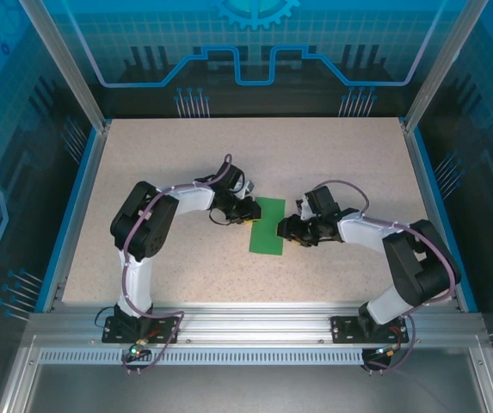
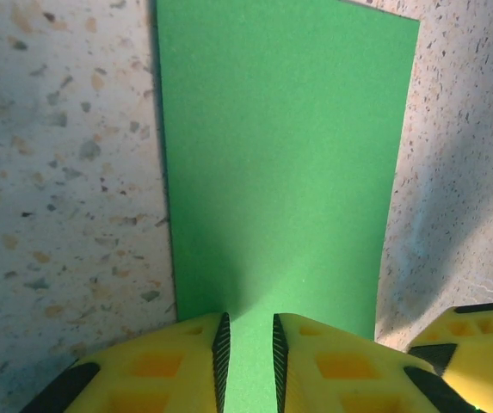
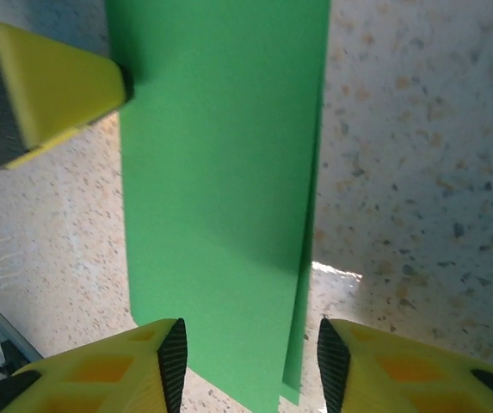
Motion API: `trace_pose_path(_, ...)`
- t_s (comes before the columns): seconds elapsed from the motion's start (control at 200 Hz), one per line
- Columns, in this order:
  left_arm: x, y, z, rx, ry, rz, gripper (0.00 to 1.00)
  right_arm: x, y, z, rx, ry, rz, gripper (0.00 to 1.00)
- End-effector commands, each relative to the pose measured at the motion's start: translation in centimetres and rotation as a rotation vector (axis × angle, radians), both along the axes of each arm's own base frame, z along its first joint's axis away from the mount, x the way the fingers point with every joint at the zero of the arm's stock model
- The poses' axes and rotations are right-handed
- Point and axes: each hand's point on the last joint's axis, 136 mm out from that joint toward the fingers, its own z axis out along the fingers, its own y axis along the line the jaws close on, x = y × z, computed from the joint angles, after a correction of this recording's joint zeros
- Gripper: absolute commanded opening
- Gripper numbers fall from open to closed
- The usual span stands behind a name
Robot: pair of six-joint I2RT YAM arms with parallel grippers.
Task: Fold a paper plane with a square sheet of paper (fold left side to right side)
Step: Fold the triangle a second time at the center of the table.
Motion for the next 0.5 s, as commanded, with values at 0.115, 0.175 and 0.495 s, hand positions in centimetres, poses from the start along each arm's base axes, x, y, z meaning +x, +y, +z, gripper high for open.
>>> trace_pose_path(0.115, -0.3, 0.5, -0.4, 0.032, 0.022, 0.002, 0.24, -0.4, 0.6, -0.5, 0.041, 0.084, 0.008, 0.44)
trace_pose_path(0.175, -0.3, 0.5, -0.4, 0.032, 0.023, 0.003, 0.24, -0.3, 0.9, -0.6, 0.051, 0.086, 0.01, 0.42)
trace_pose_path(0.495, -0.3, 0.5, -0.4, 0.025, 0.025, 0.003, 0.24, 0.3, 1.5, -0.4, 0.071, 0.074, 0.011, 0.38)
